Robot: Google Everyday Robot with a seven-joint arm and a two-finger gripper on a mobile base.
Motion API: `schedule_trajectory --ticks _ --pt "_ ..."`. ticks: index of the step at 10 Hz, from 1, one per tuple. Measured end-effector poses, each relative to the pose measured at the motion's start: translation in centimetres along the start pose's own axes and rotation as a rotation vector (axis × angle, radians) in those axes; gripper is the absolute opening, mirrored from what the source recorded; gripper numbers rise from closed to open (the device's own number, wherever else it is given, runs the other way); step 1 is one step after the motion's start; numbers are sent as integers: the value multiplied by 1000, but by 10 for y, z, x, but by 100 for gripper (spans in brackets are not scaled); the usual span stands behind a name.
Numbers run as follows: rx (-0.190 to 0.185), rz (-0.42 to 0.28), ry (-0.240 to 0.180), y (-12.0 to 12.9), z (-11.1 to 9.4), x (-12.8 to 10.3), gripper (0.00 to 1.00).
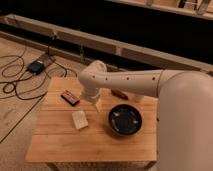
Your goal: Wipe the white sponge on the table
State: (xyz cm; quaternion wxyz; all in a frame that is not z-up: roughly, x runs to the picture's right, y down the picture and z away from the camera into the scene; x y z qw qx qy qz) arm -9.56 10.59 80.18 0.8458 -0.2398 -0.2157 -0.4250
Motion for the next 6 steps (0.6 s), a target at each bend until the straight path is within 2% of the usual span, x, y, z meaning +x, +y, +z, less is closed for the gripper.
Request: schedule_trajectory --ticks 3,6 --pt "-6 -14 -14 -7 19 -22 80" --pt "-10 -10 -58 -8 34 -40 80"
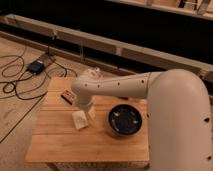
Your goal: Wipe the white sponge on the table
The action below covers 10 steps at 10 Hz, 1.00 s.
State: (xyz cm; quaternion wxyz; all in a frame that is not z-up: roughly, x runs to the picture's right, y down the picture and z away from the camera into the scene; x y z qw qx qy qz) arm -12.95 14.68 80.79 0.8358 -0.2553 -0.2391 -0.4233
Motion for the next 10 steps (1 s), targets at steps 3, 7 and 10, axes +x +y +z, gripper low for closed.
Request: schedule_trajectory --ticks 3,7,10 --pt "20 -57 -60 -4 12 -16 80" --pt "18 -127 -101 5 26 -19 80" --pt "10 -123 -103 12 34 -12 80"
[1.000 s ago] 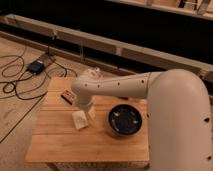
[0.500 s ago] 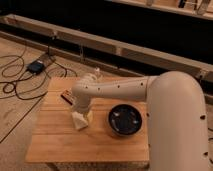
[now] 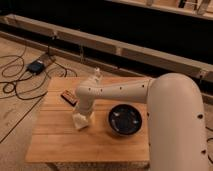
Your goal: Wipe the white sponge on the table
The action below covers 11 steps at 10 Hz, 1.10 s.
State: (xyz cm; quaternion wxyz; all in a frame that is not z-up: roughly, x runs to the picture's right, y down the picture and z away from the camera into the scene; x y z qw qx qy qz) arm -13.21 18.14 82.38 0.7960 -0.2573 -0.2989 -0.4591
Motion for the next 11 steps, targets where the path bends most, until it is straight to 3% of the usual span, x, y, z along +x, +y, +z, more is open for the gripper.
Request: schedule_trajectory --ticks 9,11 --pt "-2 -19 -22 0 30 1 79" --pt "-6 -1 -20 3 33 4 65"
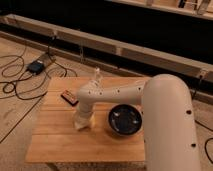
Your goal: Wipe the white sponge on the table
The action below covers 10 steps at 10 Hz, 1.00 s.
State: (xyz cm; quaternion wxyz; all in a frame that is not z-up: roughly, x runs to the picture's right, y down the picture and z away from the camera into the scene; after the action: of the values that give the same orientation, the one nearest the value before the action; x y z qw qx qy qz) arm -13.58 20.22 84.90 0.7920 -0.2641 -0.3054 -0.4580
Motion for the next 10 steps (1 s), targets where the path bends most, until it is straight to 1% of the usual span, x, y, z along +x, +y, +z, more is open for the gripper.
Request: schedule_trajectory --ticks 1,2,3,5,6,7,9,10 --pt "-1 14 1 1 1 2 53" --pt "-2 20 2 1 0 3 45" --pt "-1 31 4 0 -1 5 33" --pt "3 44 2 -1 -3 7 13" --pt "6 49 2 -1 -5 9 5" --pt "12 54 -6 -3 -7 9 0" --pt "20 57 -26 -5 -11 7 0" --pt "18 56 -40 -6 -12 6 0"
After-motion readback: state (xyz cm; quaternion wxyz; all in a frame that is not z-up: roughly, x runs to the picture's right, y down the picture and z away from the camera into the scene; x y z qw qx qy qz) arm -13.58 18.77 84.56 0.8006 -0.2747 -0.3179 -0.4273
